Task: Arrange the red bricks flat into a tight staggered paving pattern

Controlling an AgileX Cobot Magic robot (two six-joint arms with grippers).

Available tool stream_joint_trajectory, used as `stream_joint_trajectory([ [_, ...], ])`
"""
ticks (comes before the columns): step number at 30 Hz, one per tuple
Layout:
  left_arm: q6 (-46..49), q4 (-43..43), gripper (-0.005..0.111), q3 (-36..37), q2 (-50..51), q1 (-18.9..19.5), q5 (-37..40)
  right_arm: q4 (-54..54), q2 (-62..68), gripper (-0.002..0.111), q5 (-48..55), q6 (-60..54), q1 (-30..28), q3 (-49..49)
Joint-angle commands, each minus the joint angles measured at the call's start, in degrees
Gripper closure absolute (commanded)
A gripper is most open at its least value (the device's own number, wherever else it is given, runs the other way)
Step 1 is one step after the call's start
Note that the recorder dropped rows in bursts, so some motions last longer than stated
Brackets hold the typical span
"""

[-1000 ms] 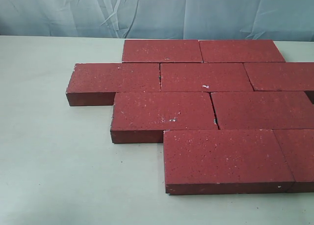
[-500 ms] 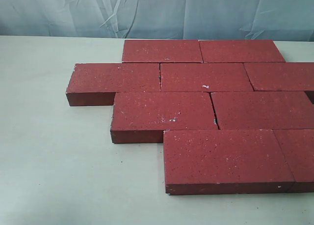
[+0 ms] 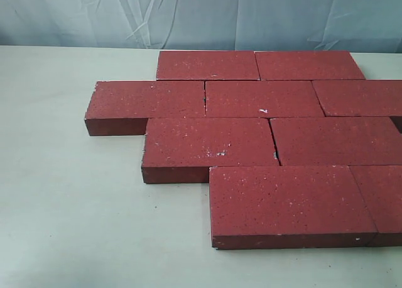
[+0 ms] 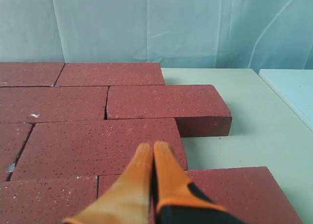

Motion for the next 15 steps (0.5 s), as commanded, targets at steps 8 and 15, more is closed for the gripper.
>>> stream_joint_trajectory([
  [8, 0.0, 0.3, 0.107, 0.2, -0.3, 0.1, -0.7, -0.4, -0.3, 0.109, -1.2, -1.5, 0.1, 0.3],
  [15, 0.0, 0.3, 0.107, 0.2, -0.3, 0.1, -0.7, 2.5, -0.3, 0.109, -4.9, -1.5, 0.1, 5.8],
])
